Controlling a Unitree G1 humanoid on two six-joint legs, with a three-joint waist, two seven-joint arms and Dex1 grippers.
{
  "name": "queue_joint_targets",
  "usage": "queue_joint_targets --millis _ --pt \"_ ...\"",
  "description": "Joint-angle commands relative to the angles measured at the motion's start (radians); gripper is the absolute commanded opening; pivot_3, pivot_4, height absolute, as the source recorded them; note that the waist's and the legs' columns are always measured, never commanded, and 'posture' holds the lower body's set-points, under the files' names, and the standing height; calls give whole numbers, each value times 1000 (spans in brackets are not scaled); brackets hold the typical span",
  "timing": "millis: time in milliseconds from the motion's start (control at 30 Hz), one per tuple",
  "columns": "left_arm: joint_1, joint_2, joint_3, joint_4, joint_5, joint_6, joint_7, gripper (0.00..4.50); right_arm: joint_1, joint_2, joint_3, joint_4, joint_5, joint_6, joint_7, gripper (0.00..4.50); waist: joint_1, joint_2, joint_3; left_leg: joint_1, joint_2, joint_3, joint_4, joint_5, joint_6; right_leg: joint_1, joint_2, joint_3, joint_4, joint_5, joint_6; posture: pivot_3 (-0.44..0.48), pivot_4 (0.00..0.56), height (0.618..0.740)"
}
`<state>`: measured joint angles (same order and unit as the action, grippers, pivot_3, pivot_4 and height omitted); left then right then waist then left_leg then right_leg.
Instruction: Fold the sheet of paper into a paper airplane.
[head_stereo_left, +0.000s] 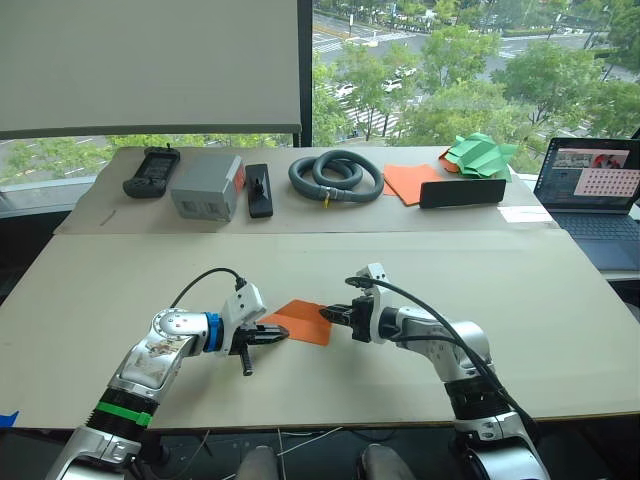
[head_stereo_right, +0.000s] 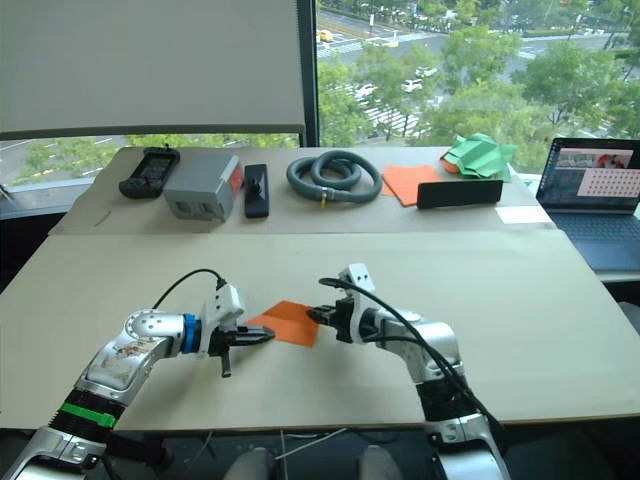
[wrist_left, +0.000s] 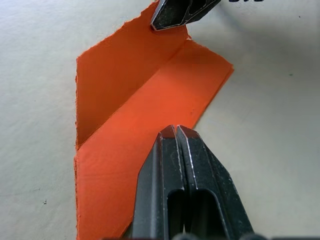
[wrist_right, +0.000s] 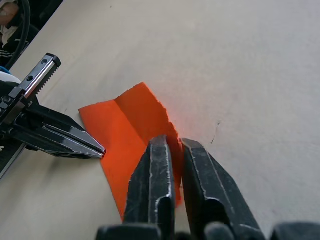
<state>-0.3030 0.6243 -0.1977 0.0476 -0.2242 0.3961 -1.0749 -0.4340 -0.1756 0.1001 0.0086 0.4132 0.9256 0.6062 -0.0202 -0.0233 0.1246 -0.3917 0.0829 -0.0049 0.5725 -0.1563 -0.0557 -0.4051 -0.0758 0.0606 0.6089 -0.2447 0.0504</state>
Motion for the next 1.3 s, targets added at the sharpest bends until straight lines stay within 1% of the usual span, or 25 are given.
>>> queue_joint_targets --millis 33,67,133,200,300,367,433,533,667,833,933,1067,1167,1233,1300 --pt "24 18 -32 28 34 28 -1 86 7 -11 18 -49 -3 -54 15 14 0 0 0 0 0 0 0 0 0 0 0 0 0 0 0 0 150 714" --pt "24 18 -32 29 34 28 -1 86 10 -16 25 -56 -5 -64 17 14 0 0 0 0 0 0 0 0 0 0 0 0 0 0 0 0 150 714" --pt "25 19 -31 29 33 29 -1 86 28 -47 80 -92 -48 -144 41 14 0 0 0 0 0 0 0 0 0 0 0 0 -1 0 0 0 150 714" --pt "26 20 -31 29 35 27 0 86 59 -80 137 -130 -100 -278 81 14 1 0 0 0 0 0 0 0 0 0 0 0 -1 0 0 0 150 714" --pt "32 23 -30 24 33 26 -2 86 102 -104 187 -160 -162 -447 103 14 0 0 0 0 0 0 0 0 0 0 0 0 -2 0 0 0 150 714" --pt "35 24 -29 21 33 27 -3 86 127 -135 243 -158 -239 -564 114 14 0 0 0 0 0 0 -1 0 0 0 0 0 -3 0 0 0 150 714" --pt "36 26 -29 21 32 26 -4 86 144 -178 315 -117 -347 -688 113 14 -1 0 0 0 0 0 -1 0 0 0 -1 0 -6 0 0 0 150 714" --pt "35 27 -29 20 32 26 -6 86 148 -208 364 -63 -435 -796 107 14 -1 0 0 0 0 0 -1 0 -1 0 -1 0 -9 0 0 0 150 714" --pt "35 28 -27 16 29 30 -7 86 139 -206 371 -9 -477 -821 102 14 -1 0 0 0 0 1 -1 0 -1 1 -1 0 -12 0 0 0 150 714" --pt "34 54 6 -26 13 53 -4 86 136 -204 386 30 -512 -775 116 14 -2 -1 0 1 1 1 -1 0 -1 1 0 0 -12 0 0 0 150 714" --pt "42 102 44 -101 -17 86 -13 86 140 -208 392 27 -520 -766 126 14 -6 -1 0 1 1 1 -1 0 -1 1 0 0 -12 0 0 0 150 714" --pt "51 154 113 -248 -115 173 -33 86 140 -213 397 28 -530 -764 131 14 -6 -4 2 1 1 1 -2 0 -1 0 -1 0 -12 0 0 0 150 714" --pt "24 144 148 -286 -169 218 -19 86 143 -213 394 24 -536 -763 134 14 -4 -4 3 1 1 1 -2 -1 -1 0 -1 0 -13 0 0 0 150 714" --pt "-21 109 161 -272 -208 244 -4 86 144 -212 394 22 -542 -764 138 14 -1 -4 3 1 1 1 -2 -1 -1 0 -1 0 -13 0 0 0 150 714" --pt "-56 75 146 -231 -203 242 14 86 146 -210 393 19 -545 -762 139 14 2 -5 3 1 1 1 -1 -1 -1 0 -1 0 -13 0 0 0 150 714"
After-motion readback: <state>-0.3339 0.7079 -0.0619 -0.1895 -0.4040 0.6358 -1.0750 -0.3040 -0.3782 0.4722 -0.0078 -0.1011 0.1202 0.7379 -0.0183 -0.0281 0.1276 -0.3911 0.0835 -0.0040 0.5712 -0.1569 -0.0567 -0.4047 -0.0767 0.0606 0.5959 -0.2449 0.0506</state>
